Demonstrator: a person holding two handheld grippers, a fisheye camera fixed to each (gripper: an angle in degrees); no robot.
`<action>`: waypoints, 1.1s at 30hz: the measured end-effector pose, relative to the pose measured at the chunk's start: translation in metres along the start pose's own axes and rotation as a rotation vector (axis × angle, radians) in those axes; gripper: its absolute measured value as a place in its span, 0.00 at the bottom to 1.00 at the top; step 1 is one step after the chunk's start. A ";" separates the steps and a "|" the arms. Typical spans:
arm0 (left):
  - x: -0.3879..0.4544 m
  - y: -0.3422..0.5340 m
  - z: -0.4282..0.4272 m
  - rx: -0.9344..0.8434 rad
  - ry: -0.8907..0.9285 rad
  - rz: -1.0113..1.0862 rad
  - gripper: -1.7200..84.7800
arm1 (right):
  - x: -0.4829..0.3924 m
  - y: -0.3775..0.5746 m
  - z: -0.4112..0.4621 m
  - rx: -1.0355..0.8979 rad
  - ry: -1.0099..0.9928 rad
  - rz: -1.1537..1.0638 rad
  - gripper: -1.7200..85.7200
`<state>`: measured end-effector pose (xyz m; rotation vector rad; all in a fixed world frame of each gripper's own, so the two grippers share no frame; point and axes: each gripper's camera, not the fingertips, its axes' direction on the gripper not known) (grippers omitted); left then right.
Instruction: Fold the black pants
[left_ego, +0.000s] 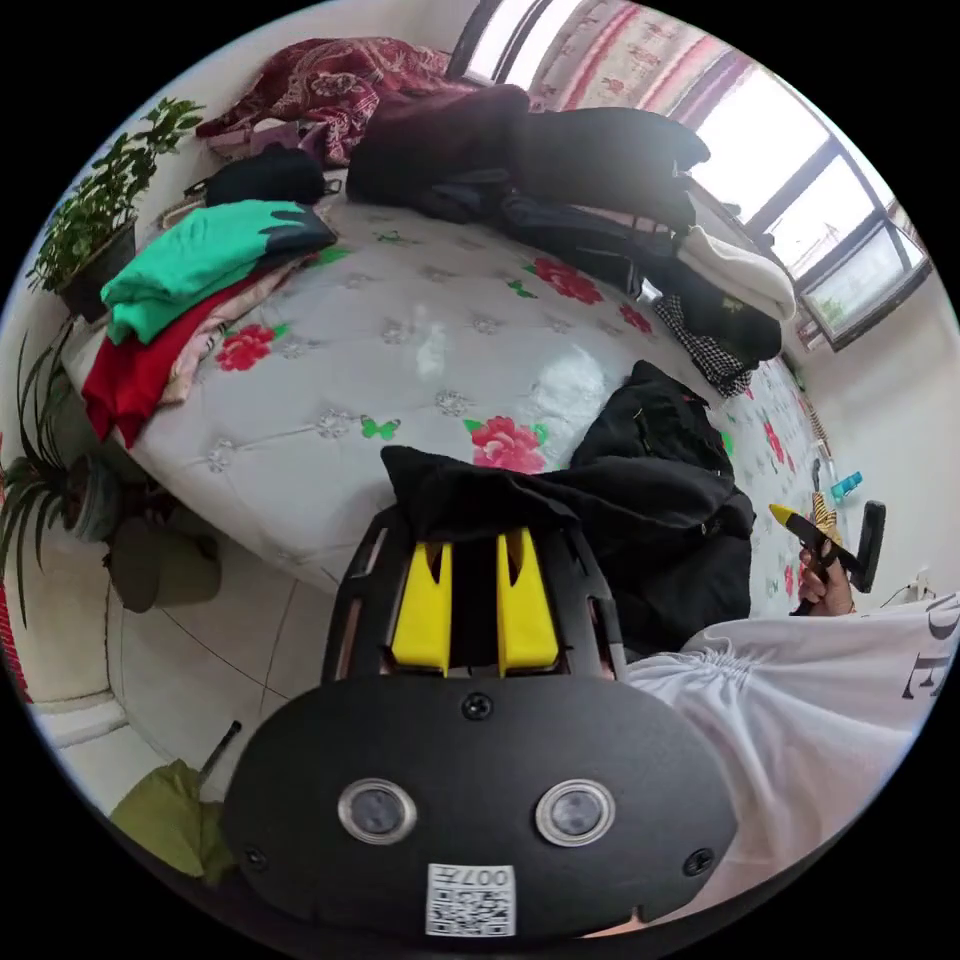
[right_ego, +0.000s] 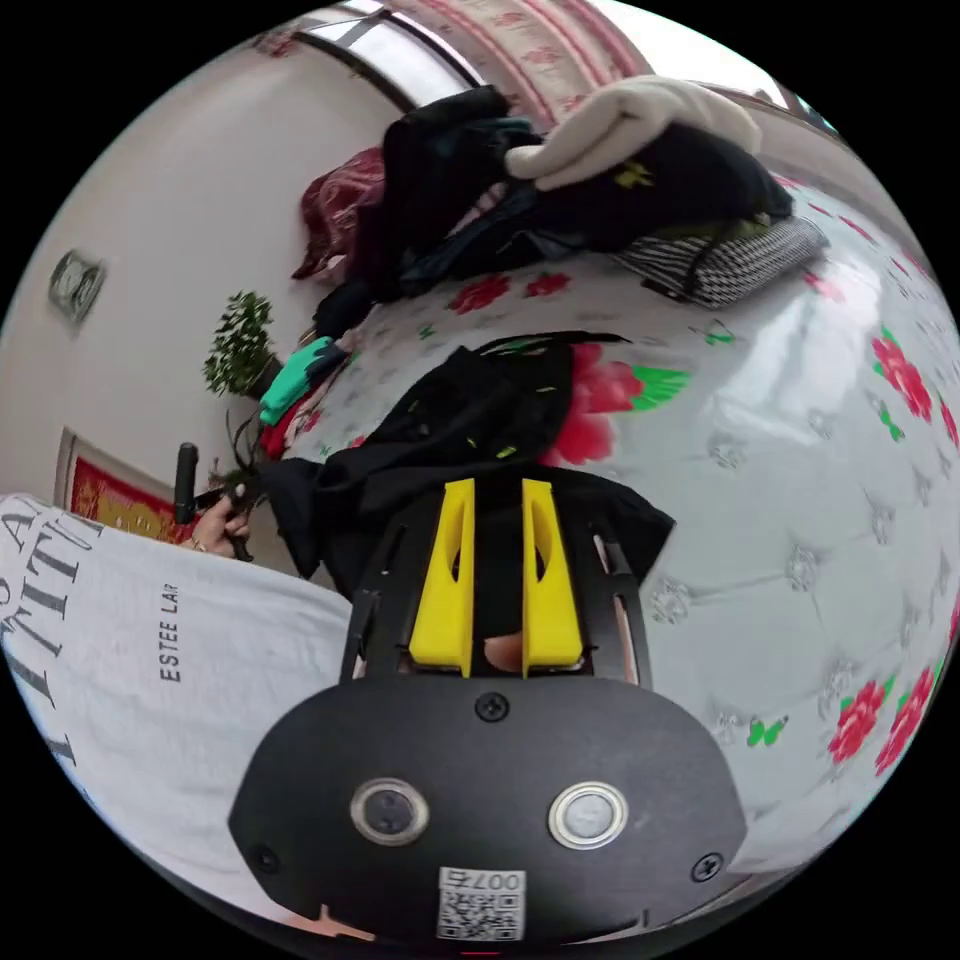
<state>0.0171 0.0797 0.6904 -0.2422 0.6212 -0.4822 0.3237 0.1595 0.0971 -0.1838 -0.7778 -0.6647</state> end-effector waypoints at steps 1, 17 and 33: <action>0.002 -0.002 -0.008 0.017 -0.019 0.027 0.09 | 0.008 0.007 -0.004 0.001 0.013 0.039 0.07; 0.320 -0.085 0.138 -0.326 0.185 0.863 0.11 | -0.009 0.007 0.055 -0.178 0.292 0.024 0.03; 0.017 -0.155 -0.036 0.129 0.231 -0.094 0.01 | 0.105 0.030 -0.174 0.347 0.498 0.522 0.03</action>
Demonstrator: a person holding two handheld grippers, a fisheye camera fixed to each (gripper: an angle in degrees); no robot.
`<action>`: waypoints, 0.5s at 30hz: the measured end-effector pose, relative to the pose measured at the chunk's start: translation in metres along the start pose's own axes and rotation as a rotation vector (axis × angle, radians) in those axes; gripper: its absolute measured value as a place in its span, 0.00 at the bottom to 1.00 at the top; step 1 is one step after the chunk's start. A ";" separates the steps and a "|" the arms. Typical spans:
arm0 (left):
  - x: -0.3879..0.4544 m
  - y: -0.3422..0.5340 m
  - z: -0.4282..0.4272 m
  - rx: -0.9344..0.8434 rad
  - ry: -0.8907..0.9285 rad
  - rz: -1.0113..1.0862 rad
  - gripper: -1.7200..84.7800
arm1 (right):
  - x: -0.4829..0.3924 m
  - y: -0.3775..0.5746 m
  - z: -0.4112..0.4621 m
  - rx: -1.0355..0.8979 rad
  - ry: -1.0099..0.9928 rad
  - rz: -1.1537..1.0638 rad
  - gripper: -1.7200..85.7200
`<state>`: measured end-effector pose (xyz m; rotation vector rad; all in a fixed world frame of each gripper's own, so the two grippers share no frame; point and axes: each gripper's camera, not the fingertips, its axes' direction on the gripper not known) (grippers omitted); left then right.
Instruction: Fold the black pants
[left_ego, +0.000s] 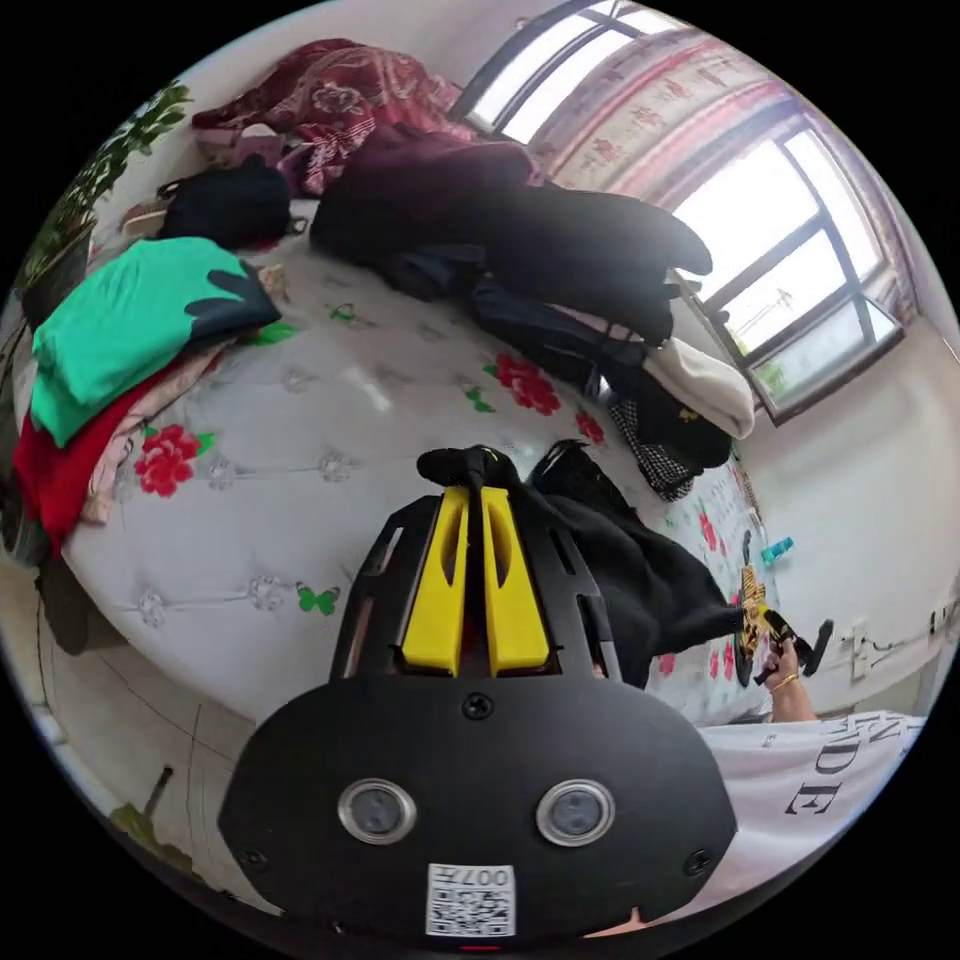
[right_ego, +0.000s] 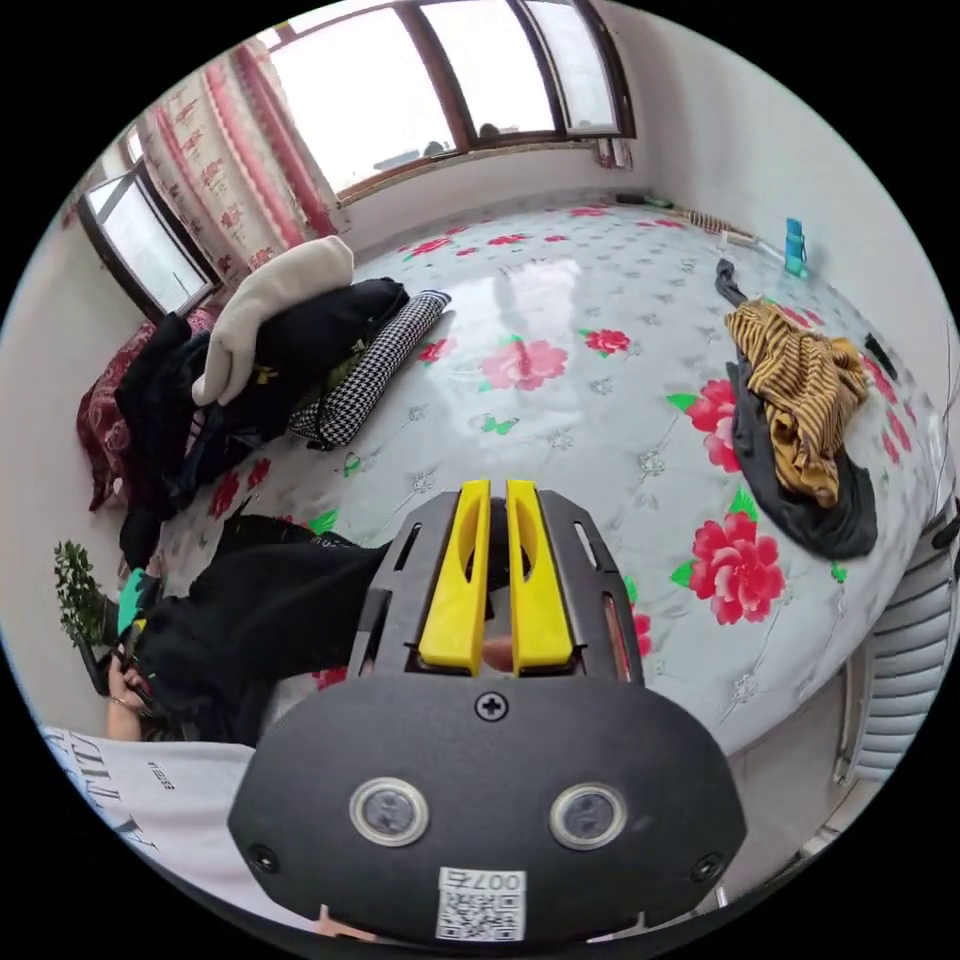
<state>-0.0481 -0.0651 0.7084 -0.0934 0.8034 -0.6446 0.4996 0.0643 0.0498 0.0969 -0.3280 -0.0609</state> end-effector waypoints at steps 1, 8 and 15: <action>-0.004 0.002 0.001 0.000 -0.018 -0.024 0.01 | -0.003 0.002 0.002 0.000 -0.022 0.001 0.03; -0.063 -0.006 -0.024 0.109 -0.182 -0.271 0.01 | -0.107 0.075 0.071 -0.291 -0.305 -0.291 0.06; -0.022 -0.018 -0.022 -0.020 -0.268 -0.063 0.01 | -0.177 0.097 0.116 -0.361 -0.201 -0.518 0.08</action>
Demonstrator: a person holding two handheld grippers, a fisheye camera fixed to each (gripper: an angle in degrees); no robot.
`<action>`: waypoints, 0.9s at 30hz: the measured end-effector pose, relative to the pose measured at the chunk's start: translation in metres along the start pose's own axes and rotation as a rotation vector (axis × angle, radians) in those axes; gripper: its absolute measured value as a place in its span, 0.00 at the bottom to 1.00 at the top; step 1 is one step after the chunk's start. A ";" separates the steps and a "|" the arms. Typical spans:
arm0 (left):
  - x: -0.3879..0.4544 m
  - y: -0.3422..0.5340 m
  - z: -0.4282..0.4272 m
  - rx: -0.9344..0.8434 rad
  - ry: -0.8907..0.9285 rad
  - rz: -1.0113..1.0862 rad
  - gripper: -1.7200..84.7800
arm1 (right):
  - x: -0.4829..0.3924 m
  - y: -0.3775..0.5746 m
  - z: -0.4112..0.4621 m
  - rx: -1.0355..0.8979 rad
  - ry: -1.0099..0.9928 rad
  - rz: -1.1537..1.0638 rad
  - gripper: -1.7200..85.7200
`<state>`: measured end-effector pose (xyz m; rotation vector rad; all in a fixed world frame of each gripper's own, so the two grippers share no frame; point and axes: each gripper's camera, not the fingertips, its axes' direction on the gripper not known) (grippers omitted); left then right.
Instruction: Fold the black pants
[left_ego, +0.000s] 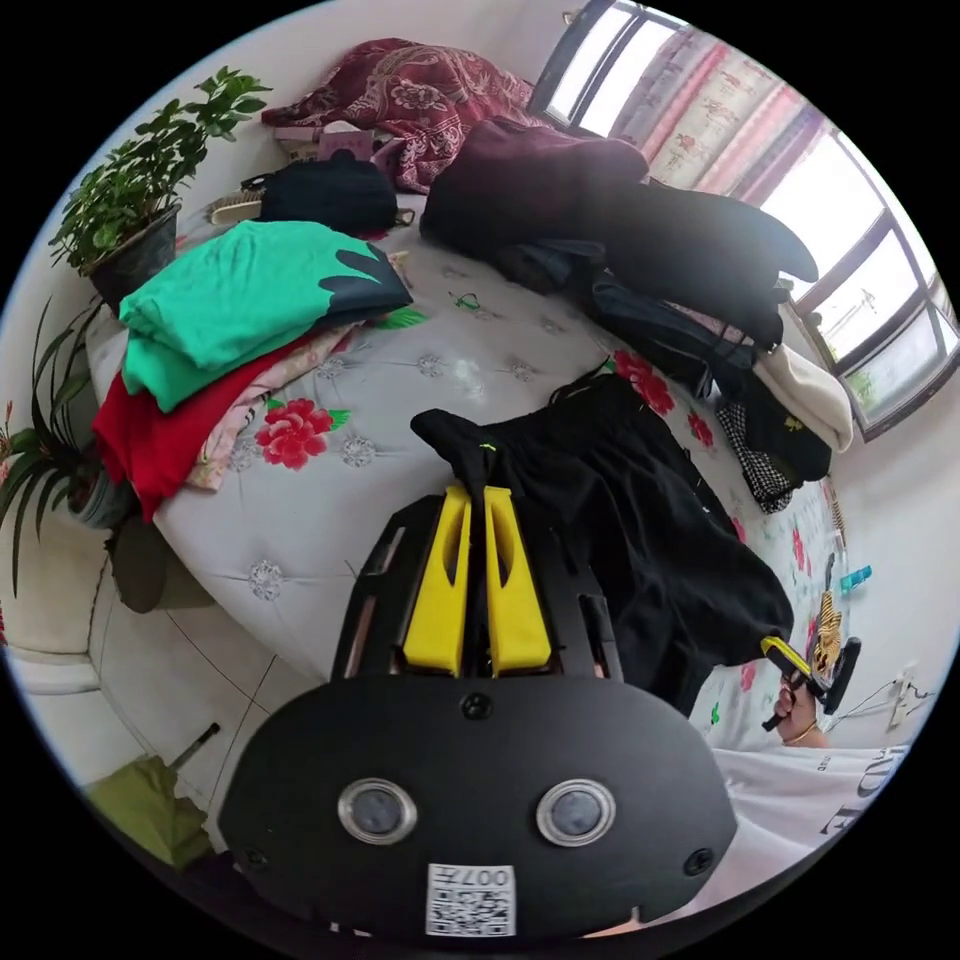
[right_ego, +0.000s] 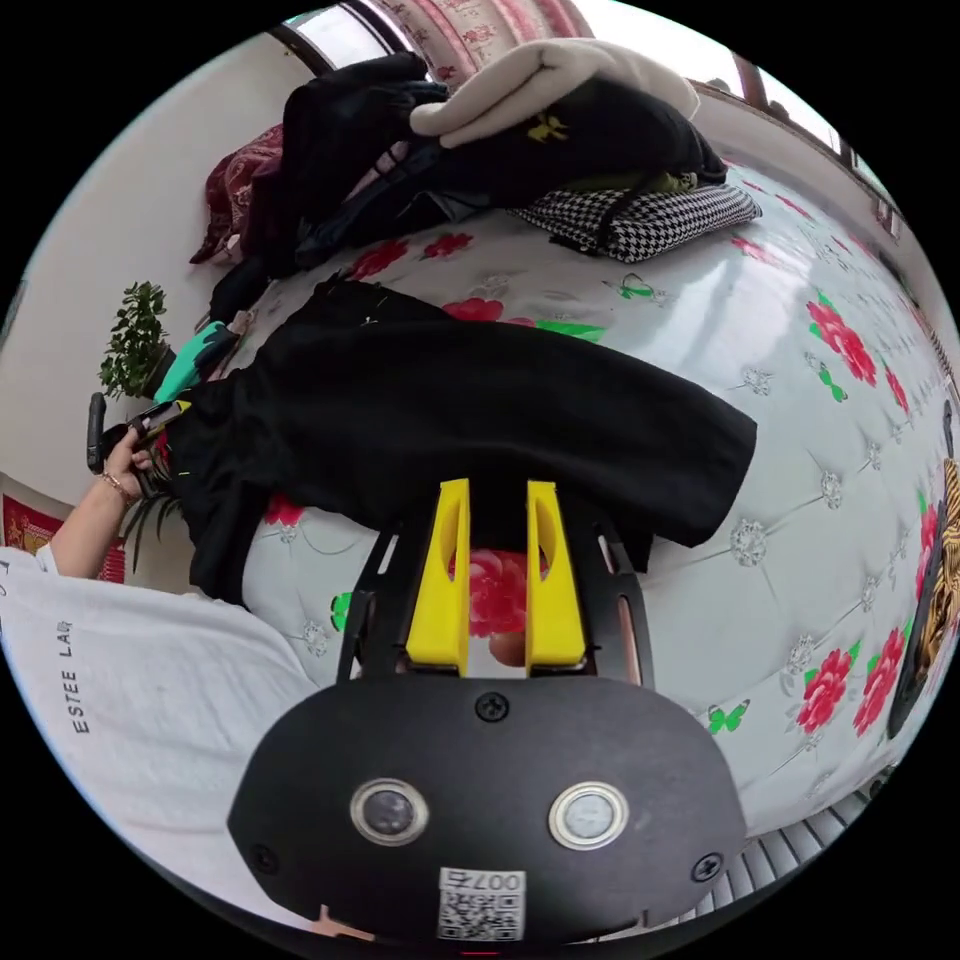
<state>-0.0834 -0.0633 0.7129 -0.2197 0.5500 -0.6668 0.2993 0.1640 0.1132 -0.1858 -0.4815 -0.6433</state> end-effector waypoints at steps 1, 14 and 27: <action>-0.001 0.001 -0.002 -0.001 0.000 -0.008 0.01 | 0.003 -0.004 0.003 -0.024 0.007 0.010 0.08; -0.031 0.016 -0.026 -0.008 0.120 -0.225 0.01 | 0.099 0.025 -0.025 0.059 0.026 0.236 0.06; -0.028 -0.002 -0.051 0.019 0.150 -0.252 0.01 | 0.090 -0.057 -0.038 0.080 -0.065 0.116 0.04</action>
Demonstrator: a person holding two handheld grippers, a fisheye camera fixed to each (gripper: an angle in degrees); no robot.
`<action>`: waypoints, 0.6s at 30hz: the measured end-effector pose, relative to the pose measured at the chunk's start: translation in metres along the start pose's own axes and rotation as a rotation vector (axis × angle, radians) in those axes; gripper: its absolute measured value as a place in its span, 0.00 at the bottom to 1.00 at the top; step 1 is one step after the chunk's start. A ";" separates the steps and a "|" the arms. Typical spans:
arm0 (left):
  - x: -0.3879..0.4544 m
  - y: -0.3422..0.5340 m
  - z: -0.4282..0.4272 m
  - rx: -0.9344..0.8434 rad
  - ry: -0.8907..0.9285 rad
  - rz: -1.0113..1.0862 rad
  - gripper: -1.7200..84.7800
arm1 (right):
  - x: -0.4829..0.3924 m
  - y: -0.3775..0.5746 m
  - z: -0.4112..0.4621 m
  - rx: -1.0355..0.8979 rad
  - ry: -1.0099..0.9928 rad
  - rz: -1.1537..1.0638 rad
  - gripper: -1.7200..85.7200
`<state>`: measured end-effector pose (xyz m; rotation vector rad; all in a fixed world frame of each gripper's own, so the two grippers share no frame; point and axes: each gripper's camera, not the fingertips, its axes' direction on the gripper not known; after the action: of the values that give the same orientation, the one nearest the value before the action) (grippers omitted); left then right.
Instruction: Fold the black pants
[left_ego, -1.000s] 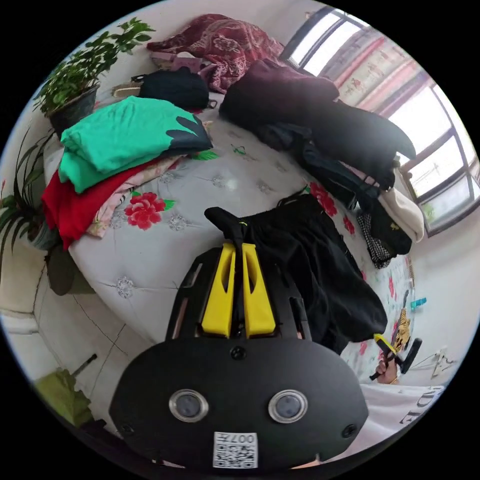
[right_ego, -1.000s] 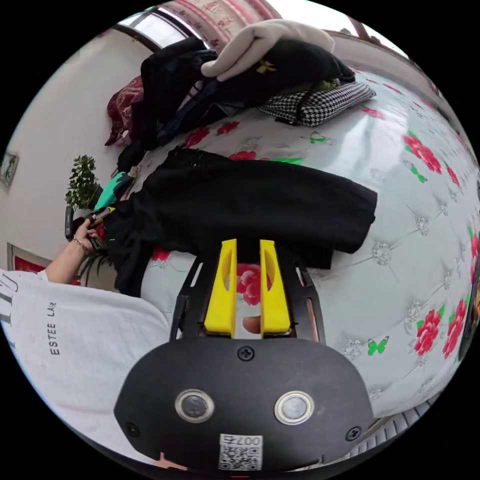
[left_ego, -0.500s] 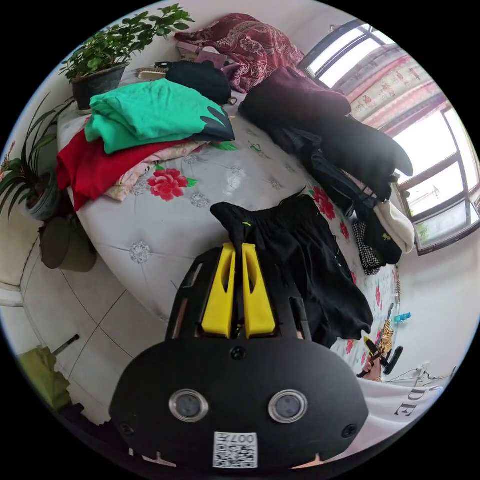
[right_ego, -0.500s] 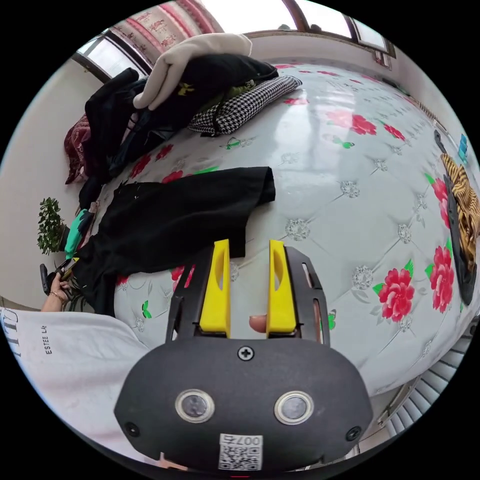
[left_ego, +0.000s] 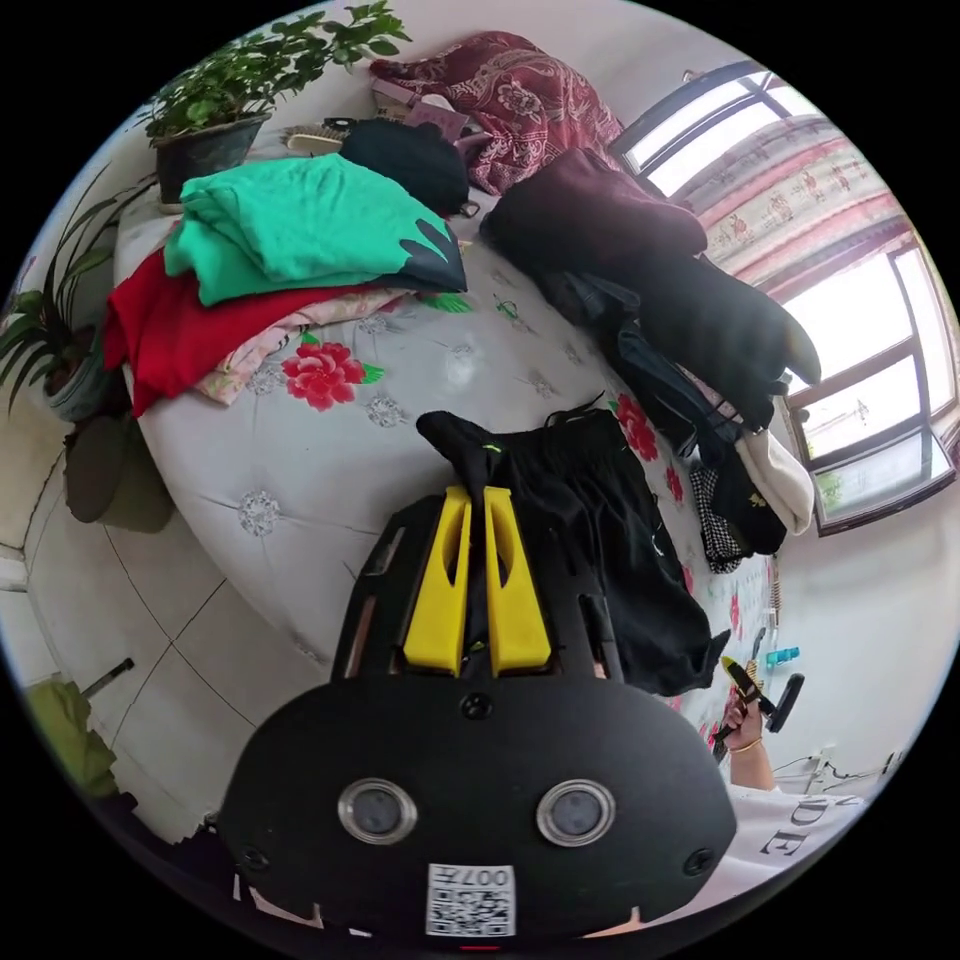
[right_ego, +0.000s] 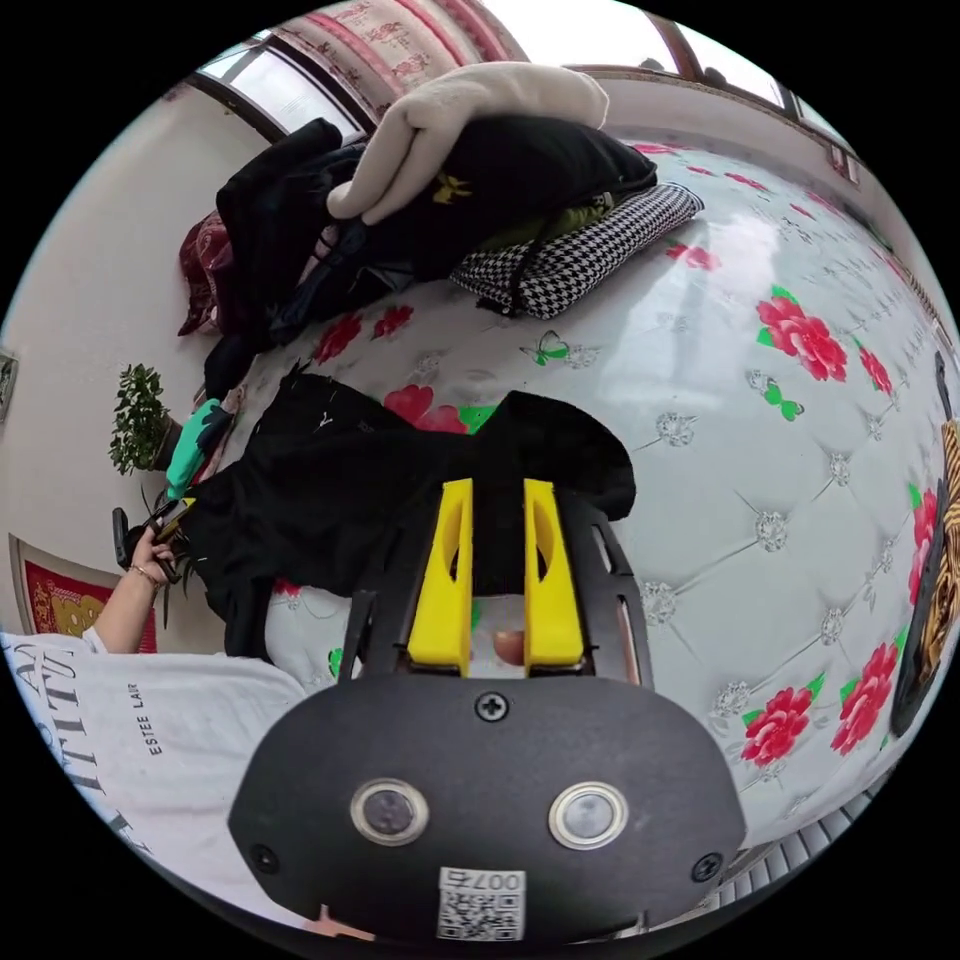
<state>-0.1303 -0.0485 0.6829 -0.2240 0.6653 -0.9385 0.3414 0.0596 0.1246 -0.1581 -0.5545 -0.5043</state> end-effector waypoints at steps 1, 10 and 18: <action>-0.005 0.003 -0.002 0.001 0.007 -0.013 0.01 | 0.002 0.004 0.003 -0.012 0.006 0.001 0.05; -0.048 0.030 -0.013 0.017 0.083 -0.163 0.01 | -0.017 0.019 0.047 -0.120 0.146 -0.089 0.02; 0.024 -0.007 -0.006 0.039 0.205 0.005 0.01 | -0.038 -0.075 -0.131 0.375 0.135 -0.303 0.02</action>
<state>-0.1285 -0.0712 0.6708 -0.0922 0.8347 -0.9770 0.3374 -0.0257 -0.0055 0.3203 -0.5340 -0.6889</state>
